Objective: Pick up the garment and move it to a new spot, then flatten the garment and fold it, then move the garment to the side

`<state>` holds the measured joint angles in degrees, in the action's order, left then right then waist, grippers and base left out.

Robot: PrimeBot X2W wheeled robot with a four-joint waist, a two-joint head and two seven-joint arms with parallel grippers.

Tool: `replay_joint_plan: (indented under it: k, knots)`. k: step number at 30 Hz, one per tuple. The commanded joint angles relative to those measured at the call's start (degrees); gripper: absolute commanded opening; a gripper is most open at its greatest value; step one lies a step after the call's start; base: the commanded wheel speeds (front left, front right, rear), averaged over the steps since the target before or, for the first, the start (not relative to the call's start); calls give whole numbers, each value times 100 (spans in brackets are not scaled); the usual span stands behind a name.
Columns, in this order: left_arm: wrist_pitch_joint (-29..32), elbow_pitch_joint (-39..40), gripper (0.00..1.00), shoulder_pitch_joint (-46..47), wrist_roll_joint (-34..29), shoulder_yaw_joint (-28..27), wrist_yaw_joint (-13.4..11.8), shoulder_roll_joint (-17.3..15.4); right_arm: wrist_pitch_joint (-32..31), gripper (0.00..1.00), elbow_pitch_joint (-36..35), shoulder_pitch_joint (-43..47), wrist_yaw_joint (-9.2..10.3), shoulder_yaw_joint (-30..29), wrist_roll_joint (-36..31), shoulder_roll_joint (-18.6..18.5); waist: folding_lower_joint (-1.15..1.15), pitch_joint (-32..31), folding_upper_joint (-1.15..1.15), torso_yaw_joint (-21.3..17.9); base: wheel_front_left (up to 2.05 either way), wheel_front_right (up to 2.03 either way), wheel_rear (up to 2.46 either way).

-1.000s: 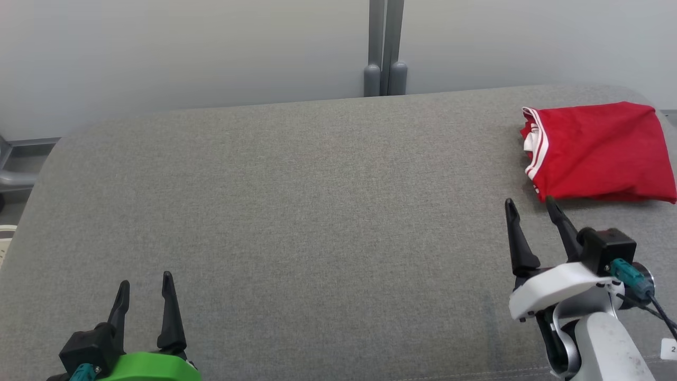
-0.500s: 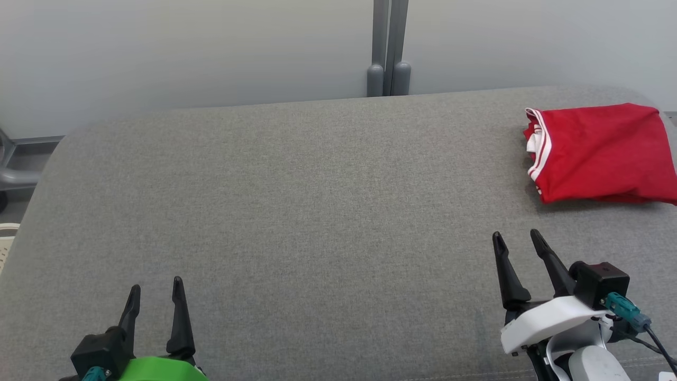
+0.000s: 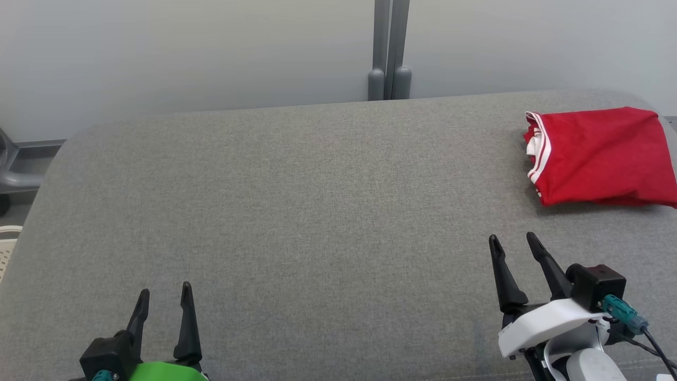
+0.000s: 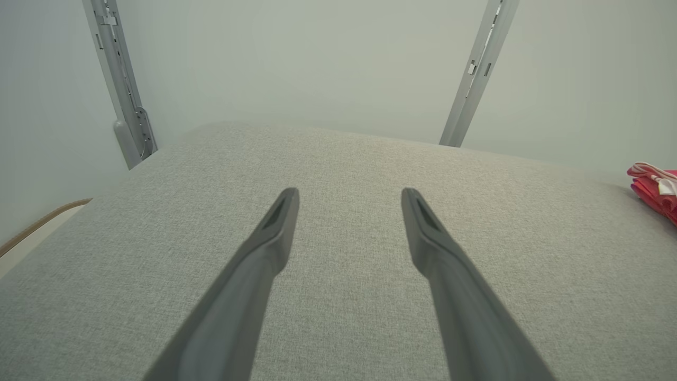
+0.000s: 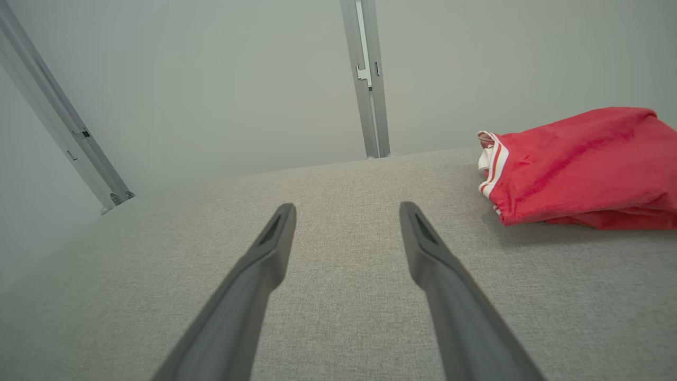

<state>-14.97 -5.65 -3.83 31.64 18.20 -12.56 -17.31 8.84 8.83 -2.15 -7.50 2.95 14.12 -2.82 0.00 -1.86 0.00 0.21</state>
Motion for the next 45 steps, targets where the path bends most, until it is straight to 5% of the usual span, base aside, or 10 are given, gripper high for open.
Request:
replay_joint_plan:
  k: [1, 4, 5, 11, 45]
  knots:
    - [-21, 1, 100, -54, -47, -5, 39, -44, -2, 100, -40, 79, 2, 14, 43, -17, 0, -6, 0, 0, 0, 0, 0]
    - [-21, 27, 100, -42, -76, 23, 49, -62, -7, 100, -55, 75, 2, 29, 48, -17, 0, -18, 0, -2, 0, 0, 0]
    - [2, -6, 0, -2, -38, 34, 31, -5, -12, 0, 0, 48, 0, 24, 0, 3, 0, -18, 0, -2, 0, 0, 0]
    - [56, -202, 0, -51, 74, 65, 57, 110, -42, 0, 203, 182, 0, 10, 124, 31, 0, -17, 0, -2, 0, 0, 0]
    - [745, -547, 0, 492, 2552, -767, 856, 633, -729, 0, 365, -113, 0, -495, 3297, -54, 0, 45, 0, -7, 0, 0, 0]
